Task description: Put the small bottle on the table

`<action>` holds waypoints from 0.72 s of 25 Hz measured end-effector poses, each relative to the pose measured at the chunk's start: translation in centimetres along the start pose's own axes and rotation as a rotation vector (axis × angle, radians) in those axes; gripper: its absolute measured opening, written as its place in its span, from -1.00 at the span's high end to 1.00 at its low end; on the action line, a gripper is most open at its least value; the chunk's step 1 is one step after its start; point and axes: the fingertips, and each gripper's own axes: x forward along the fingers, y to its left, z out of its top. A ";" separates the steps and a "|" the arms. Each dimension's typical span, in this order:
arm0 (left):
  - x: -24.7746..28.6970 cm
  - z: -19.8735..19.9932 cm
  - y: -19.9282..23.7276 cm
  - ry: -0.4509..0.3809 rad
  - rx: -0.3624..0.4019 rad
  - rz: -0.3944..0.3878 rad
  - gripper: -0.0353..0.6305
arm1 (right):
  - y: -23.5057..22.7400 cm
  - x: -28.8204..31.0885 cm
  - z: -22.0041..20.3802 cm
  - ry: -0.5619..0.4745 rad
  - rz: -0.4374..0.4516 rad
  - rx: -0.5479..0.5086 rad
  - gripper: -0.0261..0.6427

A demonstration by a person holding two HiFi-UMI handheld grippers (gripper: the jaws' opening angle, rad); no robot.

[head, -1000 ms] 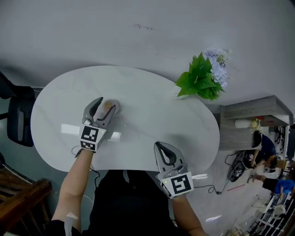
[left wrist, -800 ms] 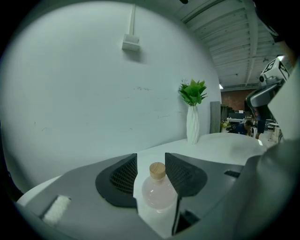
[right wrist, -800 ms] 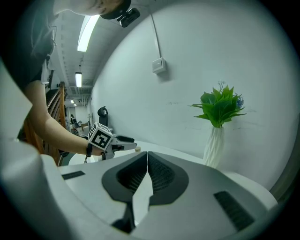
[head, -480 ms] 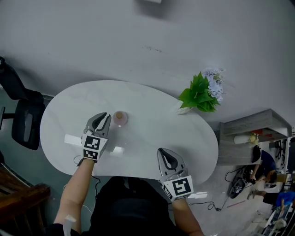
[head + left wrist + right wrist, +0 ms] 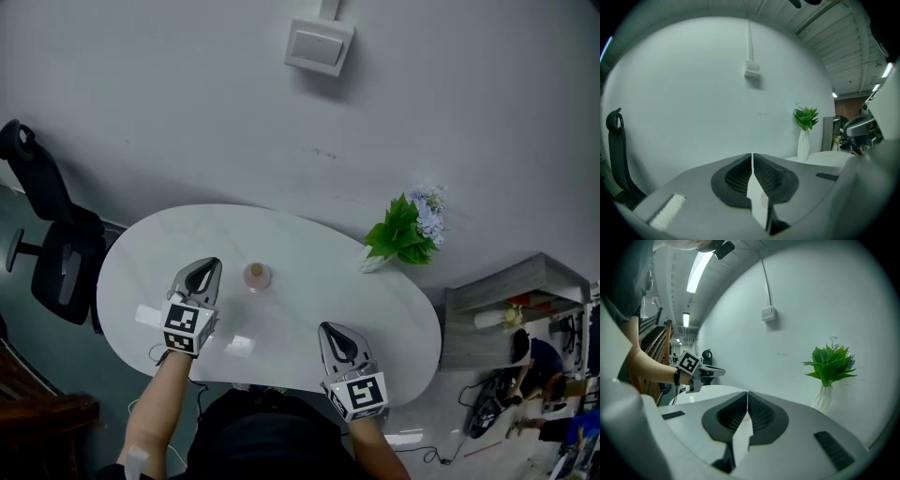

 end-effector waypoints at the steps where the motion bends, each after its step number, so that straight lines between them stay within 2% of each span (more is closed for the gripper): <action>1: -0.4 0.6 0.2 -0.013 0.000 0.004 0.85 | -0.1 0.1 0.3 -0.003 0.000 -0.004 0.90; 9: -3.5 4.6 2.3 -0.099 0.005 0.040 0.85 | -0.1 1.5 2.1 -0.033 0.021 -0.023 0.90; 18: -6.9 9.9 2.4 -0.228 0.026 0.050 0.85 | -0.8 2.8 3.7 -0.053 0.019 -0.011 0.90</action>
